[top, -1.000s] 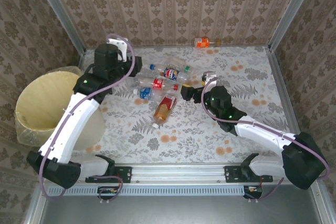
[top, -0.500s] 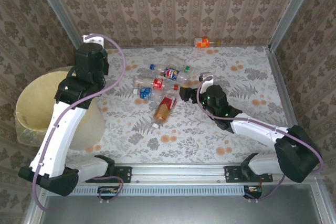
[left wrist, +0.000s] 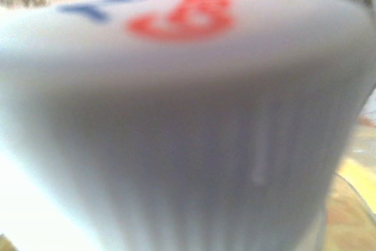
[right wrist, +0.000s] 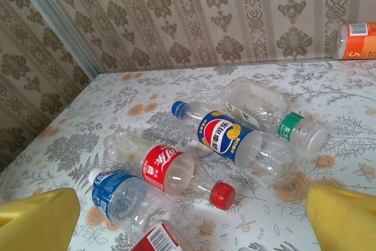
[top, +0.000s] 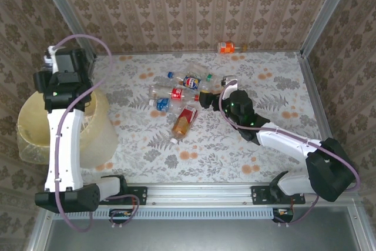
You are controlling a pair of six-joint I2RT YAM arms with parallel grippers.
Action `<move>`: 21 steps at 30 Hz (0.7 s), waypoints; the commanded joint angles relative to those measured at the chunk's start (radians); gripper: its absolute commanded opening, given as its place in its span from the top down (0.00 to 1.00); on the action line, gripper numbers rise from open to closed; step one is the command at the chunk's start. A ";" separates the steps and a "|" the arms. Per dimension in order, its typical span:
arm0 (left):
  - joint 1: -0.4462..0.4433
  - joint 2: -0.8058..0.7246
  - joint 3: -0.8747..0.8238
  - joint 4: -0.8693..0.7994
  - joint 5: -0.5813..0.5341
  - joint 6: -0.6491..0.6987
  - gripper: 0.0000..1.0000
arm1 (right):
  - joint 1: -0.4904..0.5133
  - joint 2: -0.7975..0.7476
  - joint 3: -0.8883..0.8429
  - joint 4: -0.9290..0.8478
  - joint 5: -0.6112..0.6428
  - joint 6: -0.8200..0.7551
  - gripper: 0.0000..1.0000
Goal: Put the plastic bottles in the bin
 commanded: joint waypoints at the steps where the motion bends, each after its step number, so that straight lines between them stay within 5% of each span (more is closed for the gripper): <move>1: 0.107 -0.024 0.021 -0.060 0.086 -0.039 0.43 | -0.008 0.013 0.054 -0.036 -0.033 -0.029 0.00; 11: 0.431 -0.001 -0.048 -0.087 0.273 -0.106 0.42 | -0.010 0.007 0.060 -0.057 -0.028 -0.041 0.00; 21: 0.476 0.067 -0.013 -0.181 0.296 -0.205 0.13 | -0.012 -0.009 0.054 -0.070 -0.020 -0.048 0.00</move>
